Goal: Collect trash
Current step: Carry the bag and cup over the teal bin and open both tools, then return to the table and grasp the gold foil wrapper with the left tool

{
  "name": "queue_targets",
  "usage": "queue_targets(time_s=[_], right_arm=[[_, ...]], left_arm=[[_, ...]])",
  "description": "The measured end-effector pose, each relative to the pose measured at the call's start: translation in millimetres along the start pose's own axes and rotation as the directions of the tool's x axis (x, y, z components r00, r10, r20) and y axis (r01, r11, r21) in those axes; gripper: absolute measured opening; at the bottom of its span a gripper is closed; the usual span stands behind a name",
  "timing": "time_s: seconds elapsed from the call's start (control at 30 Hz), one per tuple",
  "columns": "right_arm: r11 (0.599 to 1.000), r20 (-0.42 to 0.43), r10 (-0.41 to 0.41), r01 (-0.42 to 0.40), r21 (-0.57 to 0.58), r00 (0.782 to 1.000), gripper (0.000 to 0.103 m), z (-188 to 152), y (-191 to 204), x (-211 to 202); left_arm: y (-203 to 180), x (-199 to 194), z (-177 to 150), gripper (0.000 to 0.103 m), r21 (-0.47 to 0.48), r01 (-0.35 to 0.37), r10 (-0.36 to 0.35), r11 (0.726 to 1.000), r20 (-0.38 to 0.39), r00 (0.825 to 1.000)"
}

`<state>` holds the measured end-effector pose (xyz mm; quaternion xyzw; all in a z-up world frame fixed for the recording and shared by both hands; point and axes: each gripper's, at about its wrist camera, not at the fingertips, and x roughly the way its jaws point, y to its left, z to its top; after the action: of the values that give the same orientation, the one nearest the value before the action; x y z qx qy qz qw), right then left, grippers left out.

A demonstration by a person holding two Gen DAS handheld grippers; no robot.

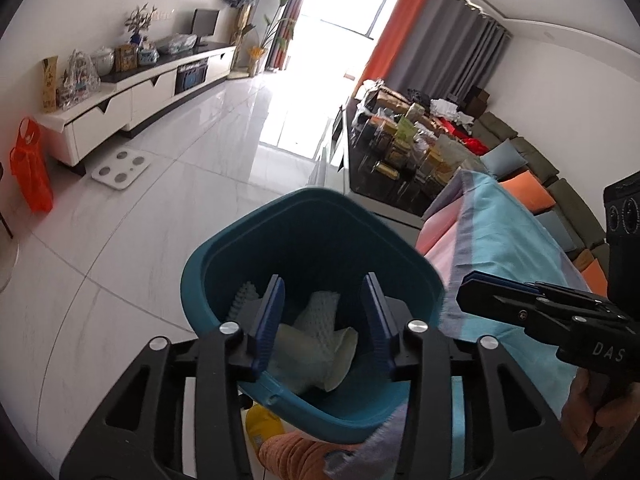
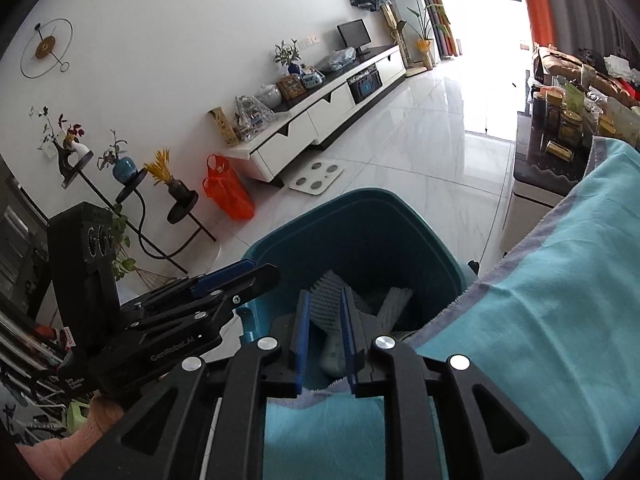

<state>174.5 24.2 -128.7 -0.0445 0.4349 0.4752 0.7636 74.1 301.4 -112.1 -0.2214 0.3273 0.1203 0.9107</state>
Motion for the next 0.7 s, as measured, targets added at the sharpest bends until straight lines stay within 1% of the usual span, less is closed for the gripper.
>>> queue_targets(time_s=[0.07, 0.17, 0.23, 0.3, 0.33, 0.37, 0.43, 0.53, 0.7], right_arm=[[1.000, 0.022, 0.001, -0.001, -0.008, 1.000, 0.018, -2.1, 2.4, -11.4], [1.000, 0.051, 0.004, -0.003, -0.018, 0.999, 0.021, -4.8, 1.8, -29.3], [1.000, 0.082, 0.007, -0.005, -0.029, 0.997, 0.022, -7.7, 3.5, -45.6], [0.999, 0.109, 0.007, -0.003, -0.041, 0.994, 0.023, -10.3, 3.2, -60.8], [0.999, 0.121, 0.006, -0.001, -0.044, 0.993, 0.027, -12.0, 2.8, -67.4], [0.999, 0.139, 0.000, 0.007, -0.047, 0.990, 0.029, -15.0, 2.1, -77.3], [0.999, 0.171, -0.013, 0.022, -0.047, 0.985, 0.029, -20.8, -1.3, -94.2], [0.998, 0.219, -0.045, 0.053, -0.030, 0.975, 0.031, -35.3, -13.0, -123.8], [0.991, 0.271, -0.128, 0.130, 0.012, 0.954, 0.034, -61.0, -33.8, -161.2]], left_arm=[[-8.1, -9.2, 1.0, 0.046, 0.025, 0.002, -0.003, 1.000, 0.020, 1.000], [-26.0, -26.2, 1.9, 0.051, 0.074, 0.028, -0.033, 0.997, 0.056, 0.998], [-36.9, -38.8, 0.4, 0.056, 0.108, 0.046, -0.055, 0.993, 0.076, 0.996], [-53.1, -50.7, -1.7, 0.057, 0.149, 0.079, -0.094, 0.986, 0.094, 0.991], [-60.9, -55.9, -3.4, 0.059, 0.166, 0.101, -0.119, 0.981, 0.099, 0.988], [-67.0, -60.2, -5.7, 0.059, 0.181, 0.124, -0.143, 0.976, 0.098, 0.985], [-83.2, -65.6, -11.7, 0.059, 0.212, 0.163, -0.186, 0.964, 0.092, 0.978], [-112.4, -69.7, -24.1, 0.060, 0.273, 0.233, -0.258, 0.933, 0.059, 0.964], [-161.5, -67.5, -47.9, 0.062, 0.342, 0.355, -0.368, 0.870, -0.029, 0.929]])
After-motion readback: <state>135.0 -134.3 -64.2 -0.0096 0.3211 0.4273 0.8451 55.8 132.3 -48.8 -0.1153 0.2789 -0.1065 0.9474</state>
